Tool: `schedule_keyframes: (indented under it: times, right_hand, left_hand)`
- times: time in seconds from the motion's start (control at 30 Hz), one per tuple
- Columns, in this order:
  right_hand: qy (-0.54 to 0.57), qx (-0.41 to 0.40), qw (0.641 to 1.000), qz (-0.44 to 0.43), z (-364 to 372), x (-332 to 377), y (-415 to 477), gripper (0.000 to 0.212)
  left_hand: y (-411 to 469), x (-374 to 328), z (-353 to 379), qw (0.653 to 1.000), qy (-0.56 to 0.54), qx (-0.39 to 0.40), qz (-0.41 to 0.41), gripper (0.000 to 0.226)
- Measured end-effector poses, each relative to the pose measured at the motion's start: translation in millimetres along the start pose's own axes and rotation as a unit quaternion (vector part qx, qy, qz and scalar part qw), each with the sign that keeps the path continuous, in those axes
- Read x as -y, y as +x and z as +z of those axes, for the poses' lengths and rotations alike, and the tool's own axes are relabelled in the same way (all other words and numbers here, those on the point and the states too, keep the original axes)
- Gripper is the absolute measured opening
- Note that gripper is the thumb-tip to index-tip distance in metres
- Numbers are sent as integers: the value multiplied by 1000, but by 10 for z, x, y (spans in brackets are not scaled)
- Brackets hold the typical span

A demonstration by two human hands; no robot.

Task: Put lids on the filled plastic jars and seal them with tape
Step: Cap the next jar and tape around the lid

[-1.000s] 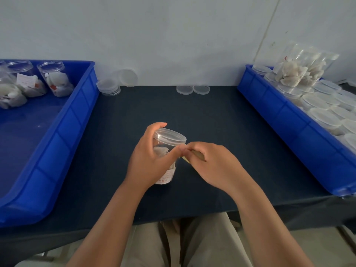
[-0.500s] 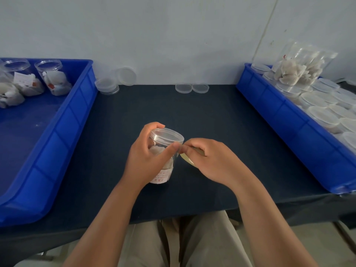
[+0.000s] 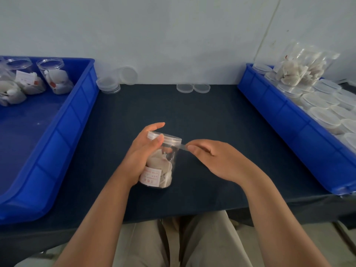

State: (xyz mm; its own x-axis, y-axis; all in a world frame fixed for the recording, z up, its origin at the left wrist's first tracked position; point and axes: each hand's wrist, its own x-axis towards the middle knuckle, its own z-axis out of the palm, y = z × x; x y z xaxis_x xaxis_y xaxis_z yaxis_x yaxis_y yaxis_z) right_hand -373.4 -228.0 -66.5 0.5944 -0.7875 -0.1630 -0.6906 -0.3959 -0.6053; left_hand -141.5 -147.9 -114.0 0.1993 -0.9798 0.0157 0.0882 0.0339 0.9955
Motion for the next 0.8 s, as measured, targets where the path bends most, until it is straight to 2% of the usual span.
schedule_keyframes:
  times: [0.1, 0.23, 0.37, 0.5, 0.53, 0.57, 0.63, 0.73, 0.8]
  right_hand:
    - [-12, -15, 1000, -11, 63, 39, 31, 43]
    - [-8, -14, 1000, -23, 129, 69, 34, 51]
    - [2, -40, 998, -39, 177, 104, 10, 51]
    - [-2, -99, 995, -26, 297, 124, -56, 54]
    - [-2, -114, 993, -21, 329, 133, -73, 58]
    - [-5, -126, 992, -17, 360, 144, -90, 61]
    - [-18, -141, 990, -17, 417, 181, -133, 65]
    - [-48, -146, 988, -25, 469, 258, -205, 72]
    - [-62, -148, 987, -26, 475, 297, -226, 75]
  left_hand:
    - [5, 79, -19, 998, -50, 9, -31, 74]
    - [10, 149, -25, 997, -52, 41, -35, 89]
    - [12, 105, -45, 999, 25, 18, -12, 69]
    - [-57, 14, -23, 987, 142, -65, 28, 42]
    - [-92, -15, -23, 983, 166, -66, 31, 40]
    - [-120, -37, -9, 980, 189, -55, 23, 42]
    - [-170, -73, 76, 975, 215, -42, -18, 62]
    - [-201, -99, 246, 943, 312, -115, -19, 101]
    - [-225, -103, 324, 916, 371, -152, -9, 108]
